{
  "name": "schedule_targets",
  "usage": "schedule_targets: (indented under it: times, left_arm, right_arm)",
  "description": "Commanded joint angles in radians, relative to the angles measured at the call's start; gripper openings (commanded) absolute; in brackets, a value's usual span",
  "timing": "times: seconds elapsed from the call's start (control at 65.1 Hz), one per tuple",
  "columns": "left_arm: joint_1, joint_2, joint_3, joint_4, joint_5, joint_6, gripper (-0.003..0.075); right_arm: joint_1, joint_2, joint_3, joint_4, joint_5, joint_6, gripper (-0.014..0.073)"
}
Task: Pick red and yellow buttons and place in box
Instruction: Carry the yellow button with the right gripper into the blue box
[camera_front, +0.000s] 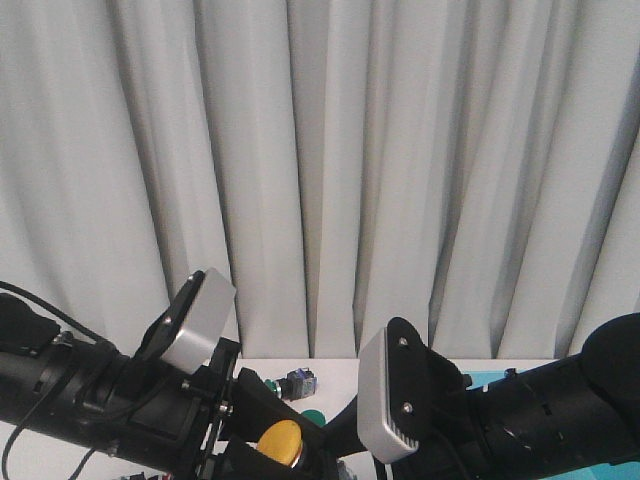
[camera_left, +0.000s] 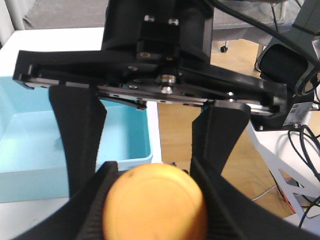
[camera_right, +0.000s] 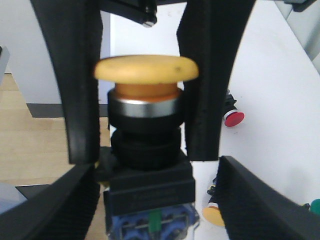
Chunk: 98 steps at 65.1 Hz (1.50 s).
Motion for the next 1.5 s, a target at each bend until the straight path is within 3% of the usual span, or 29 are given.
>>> schedule_targets:
  times: [0.0, 0.307, 0.491, 0.583, 0.722, 0.829, 0.906, 1.044, 1.274, 1.489]
  left_arm:
    - [-0.005, -0.045, -0.023, -0.091, 0.023, 0.003, 0.021]
    - [-0.005, -0.045, -0.023, -0.091, 0.022, 0.003, 0.021]
    - [-0.005, -0.045, -0.023, -0.091, 0.022, 0.003, 0.0223]
    - [-0.005, -0.045, -0.023, -0.091, 0.025, 0.003, 0.0283]
    - [-0.005, -0.045, -0.023, -0.089, 0.011, -0.018, 0.0473]
    - [-0.005, -0.047, -0.024, -0.069, -0.028, -0.035, 0.0577]
    - [-0.002, -0.048, -0.033, -0.036, -0.049, -0.07, 0.0613]
    - [-0.001, -0.049, -0.088, 0.071, -0.049, -0.177, 0.0609]
    - [-0.001, -0.049, -0.209, 0.304, -0.054, -0.356, 0.0585]
    - [-0.001, -0.048, -0.236, 0.518, -0.15, -0.535, 0.058]
  right_arm:
    - [0.0, -0.028, -0.033, 0.052, 0.007, -0.008, 0.0419]
    - [0.0, -0.028, -0.033, 0.048, 0.008, -0.008, 0.022]
    - [0.0, -0.028, -0.033, 0.045, 0.011, -0.009, 0.0205]
    - [0.0, -0.028, -0.033, 0.045, 0.011, -0.009, 0.0206]
    - [0.0, -0.028, -0.033, 0.045, 0.011, -0.009, 0.0206]
    - [0.0, -0.028, -0.033, 0.042, 0.01, -0.009, 0.0206]
    - [-0.002, -0.028, -0.033, 0.031, 0.006, -0.008, 0.0206]
    - [-0.002, -0.028, -0.033, -0.049, -0.034, 0.039, 0.0206]
    - [-0.043, -0.054, -0.033, -0.313, -0.128, 0.32, 0.0206]
    - [-0.159, -0.07, -0.033, -0.598, -0.16, 0.804, 0.0206]
